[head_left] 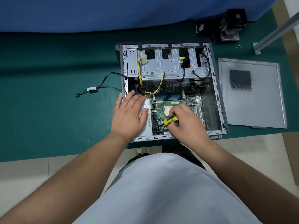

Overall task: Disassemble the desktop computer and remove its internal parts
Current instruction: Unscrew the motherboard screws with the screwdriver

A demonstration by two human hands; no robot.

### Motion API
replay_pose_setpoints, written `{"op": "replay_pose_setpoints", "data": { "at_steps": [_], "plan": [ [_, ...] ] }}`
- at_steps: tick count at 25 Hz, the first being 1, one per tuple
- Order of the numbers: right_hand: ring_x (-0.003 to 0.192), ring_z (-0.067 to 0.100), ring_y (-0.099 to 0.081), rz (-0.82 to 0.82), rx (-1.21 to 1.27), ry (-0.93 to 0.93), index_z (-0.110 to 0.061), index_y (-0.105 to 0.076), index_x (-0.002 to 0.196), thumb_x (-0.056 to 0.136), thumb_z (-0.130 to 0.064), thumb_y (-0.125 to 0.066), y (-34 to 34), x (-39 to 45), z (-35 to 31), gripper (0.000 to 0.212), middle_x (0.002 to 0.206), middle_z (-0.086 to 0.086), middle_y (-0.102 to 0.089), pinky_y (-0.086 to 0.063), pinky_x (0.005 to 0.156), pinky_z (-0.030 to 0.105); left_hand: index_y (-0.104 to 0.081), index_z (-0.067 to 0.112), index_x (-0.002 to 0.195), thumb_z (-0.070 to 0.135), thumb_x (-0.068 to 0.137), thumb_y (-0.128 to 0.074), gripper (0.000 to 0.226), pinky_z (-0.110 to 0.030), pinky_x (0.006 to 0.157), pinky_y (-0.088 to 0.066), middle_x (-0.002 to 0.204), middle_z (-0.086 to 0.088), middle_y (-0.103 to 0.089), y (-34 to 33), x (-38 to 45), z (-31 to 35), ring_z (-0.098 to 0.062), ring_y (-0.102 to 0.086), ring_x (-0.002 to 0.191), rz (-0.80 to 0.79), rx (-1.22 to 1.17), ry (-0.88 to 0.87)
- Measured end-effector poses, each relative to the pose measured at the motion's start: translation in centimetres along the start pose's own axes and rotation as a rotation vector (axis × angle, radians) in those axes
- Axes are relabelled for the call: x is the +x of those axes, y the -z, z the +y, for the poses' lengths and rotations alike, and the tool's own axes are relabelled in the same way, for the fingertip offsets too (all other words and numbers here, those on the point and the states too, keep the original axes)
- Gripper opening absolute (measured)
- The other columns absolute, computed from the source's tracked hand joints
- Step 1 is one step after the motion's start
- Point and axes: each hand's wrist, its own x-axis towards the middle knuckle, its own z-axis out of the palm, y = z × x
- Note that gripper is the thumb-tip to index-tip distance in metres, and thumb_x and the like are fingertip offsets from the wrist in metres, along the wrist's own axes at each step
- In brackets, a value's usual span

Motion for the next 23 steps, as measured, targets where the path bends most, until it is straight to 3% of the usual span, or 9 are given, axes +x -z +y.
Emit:
{"op": "replay_pose_setpoints", "data": {
  "at_steps": [10, 14, 17, 19, 20, 21, 23],
  "plan": [
    [0.072, 0.016, -0.055, 0.061, 0.066, -0.023, -0.025, -0.056, 0.1, 0.083, -0.017, -0.066, 1.5, -0.5, -0.1, 0.021, 0.105, -0.009, -0.051, -0.05, 0.069, 0.039, -0.054, 0.023, 0.144, 0.042, 0.105, -0.039, 0.046, -0.046, 0.128, -0.009, 0.145, 0.004, -0.057, 0.1, 0.1, 0.1, -0.017, -0.031, 0.151, -0.001, -0.007, 0.0],
    [0.075, 0.008, -0.055, 0.151, 0.136, -0.07, -0.026, -0.058, 0.099, 0.083, -0.017, -0.066, 3.5, -0.4, 0.3, 0.02, 0.104, -0.01, -0.054, -0.046, 0.067, 0.03, -0.054, 0.025, 0.146, 0.039, 0.106, -0.045, 0.043, -0.044, 0.129, -0.005, 0.149, 0.007, -0.054, 0.7, -0.1, 0.3, -0.015, -0.027, 0.153, -0.038, -0.082, 0.013],
    [0.07, 0.008, -0.055, 0.243, 0.257, -0.155, -0.03, -0.059, 0.096, 0.08, -0.022, -0.066, 6.0, -0.2, 1.3, 0.02, 0.096, -0.009, -0.06, -0.046, 0.064, 0.027, -0.063, 0.03, 0.135, 0.031, 0.104, -0.054, 0.033, -0.043, 0.128, -0.004, 0.142, 0.011, -0.06, 1.7, 1.0, 1.4, -0.009, -0.031, 0.15, -0.067, -0.332, 0.215],
    [0.052, 0.006, -0.048, 0.312, 0.366, -0.225, -0.033, -0.059, 0.093, 0.075, -0.03, -0.065, 7.9, -0.3, 2.0, 0.019, 0.083, -0.011, -0.062, -0.041, 0.051, 0.021, -0.069, 0.032, 0.122, 0.026, 0.103, -0.056, 0.024, -0.04, 0.127, -0.008, 0.125, 0.013, -0.07, 2.5, 1.9, 3.2, -0.01, -0.051, 0.136, -0.003, -0.46, 0.331],
    [0.045, 0.006, -0.044, 0.352, 0.412, -0.252, -0.034, -0.06, 0.091, 0.073, -0.033, -0.064, 8.8, -0.2, 2.4, 0.019, 0.076, -0.01, -0.063, -0.037, 0.045, 0.019, -0.07, 0.033, 0.117, 0.025, 0.103, -0.056, 0.022, -0.04, 0.123, -0.023, 0.115, 0.014, -0.071, 2.9, 2.4, 4.3, -0.008, -0.06, 0.121, 0.027, -0.52, 0.341],
    [0.043, 0.008, -0.042, 0.389, 0.45, -0.277, -0.035, -0.06, 0.089, 0.071, -0.036, -0.062, 9.7, -0.1, 2.7, 0.019, 0.072, -0.01, -0.064, -0.036, 0.043, 0.02, -0.07, 0.034, 0.114, 0.023, 0.103, -0.056, 0.021, -0.034, 0.109, -0.041, 0.107, 0.016, -0.071, 3.4, 3.0, 5.4, -0.003, -0.063, 0.105, 0.034, -0.612, 0.335],
    [0.05, 0.016, -0.051, 0.435, 0.502, -0.321, -0.036, -0.061, 0.087, 0.069, -0.039, -0.062, 11.5, 0.2, 3.5, 0.019, 0.076, -0.01, -0.067, -0.043, 0.047, 0.028, -0.07, 0.034, 0.108, 0.02, 0.103, -0.057, 0.019, -0.011, 0.075, -0.048, 0.1, 0.017, -0.068, 3.9, 4.3, 7.6, 0.006, -0.062, 0.085, -0.028, -0.788, 0.34]
  ]
}}
